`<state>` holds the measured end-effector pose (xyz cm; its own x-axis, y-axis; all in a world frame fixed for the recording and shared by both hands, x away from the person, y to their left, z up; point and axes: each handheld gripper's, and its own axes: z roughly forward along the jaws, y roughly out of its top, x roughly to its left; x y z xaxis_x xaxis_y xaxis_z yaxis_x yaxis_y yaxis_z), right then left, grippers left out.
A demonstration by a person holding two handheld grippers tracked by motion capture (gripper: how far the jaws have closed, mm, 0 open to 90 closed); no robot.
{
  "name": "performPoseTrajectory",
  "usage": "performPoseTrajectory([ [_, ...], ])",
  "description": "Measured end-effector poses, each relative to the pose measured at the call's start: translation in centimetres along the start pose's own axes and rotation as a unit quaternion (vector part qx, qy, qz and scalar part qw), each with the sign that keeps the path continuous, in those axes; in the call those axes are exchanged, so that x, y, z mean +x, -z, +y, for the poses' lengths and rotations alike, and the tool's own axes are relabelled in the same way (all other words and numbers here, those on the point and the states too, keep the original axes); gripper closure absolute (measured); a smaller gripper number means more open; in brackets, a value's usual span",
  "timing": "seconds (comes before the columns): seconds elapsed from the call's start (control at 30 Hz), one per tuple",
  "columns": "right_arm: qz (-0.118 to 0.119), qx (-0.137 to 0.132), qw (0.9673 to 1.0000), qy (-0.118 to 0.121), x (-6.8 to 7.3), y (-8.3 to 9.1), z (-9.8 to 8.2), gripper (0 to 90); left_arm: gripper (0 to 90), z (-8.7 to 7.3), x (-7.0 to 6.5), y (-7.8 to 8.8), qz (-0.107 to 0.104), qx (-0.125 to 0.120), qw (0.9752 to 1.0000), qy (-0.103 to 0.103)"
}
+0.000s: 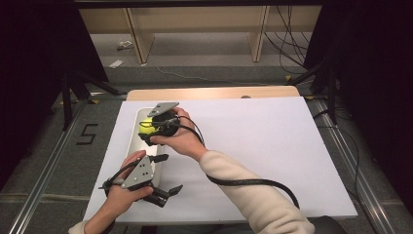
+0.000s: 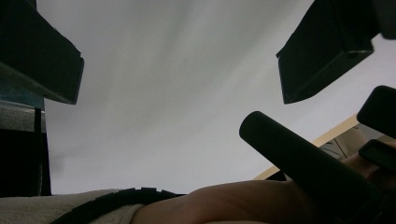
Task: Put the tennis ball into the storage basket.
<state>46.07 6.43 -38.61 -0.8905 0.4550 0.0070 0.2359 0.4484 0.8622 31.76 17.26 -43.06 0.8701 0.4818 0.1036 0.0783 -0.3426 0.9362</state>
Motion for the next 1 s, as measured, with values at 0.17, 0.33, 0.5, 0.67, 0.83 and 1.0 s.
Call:
performPoseTrajectory([
  [0.17,0.001,-0.001,1.0000,0.001,0.0,-0.2,0.1,26.5,0.0,0.0,0.0,0.0,-0.001,0.002,1.0000,-0.001],
  [0.33,0.003,-0.001,1.0000,0.002,0.1,-0.5,0.2,26.5,0.0,0.0,0.0,0.0,-0.001,0.001,1.0000,-0.001],
  [0.5,0.005,0.002,1.0000,0.000,0.2,-0.6,0.2,26.5,0.0,0.0,0.0,0.0,-0.002,0.001,1.0000,-0.001],
  [0.67,0.005,0.000,1.0000,0.003,0.2,-0.8,0.2,26.5,0.0,0.0,-0.1,0.0,-0.003,0.001,1.0000,-0.001],
  [0.83,0.007,0.001,1.0000,0.002,0.2,-1.0,0.3,26.5,0.0,0.0,-0.1,0.0,-0.003,0.001,1.0000,-0.001],
  [1.0,0.008,0.005,0.9999,0.003,0.1,-1.3,0.3,26.5,0.0,0.0,-0.1,0.0,-0.004,0.001,1.0000,-0.003],
])
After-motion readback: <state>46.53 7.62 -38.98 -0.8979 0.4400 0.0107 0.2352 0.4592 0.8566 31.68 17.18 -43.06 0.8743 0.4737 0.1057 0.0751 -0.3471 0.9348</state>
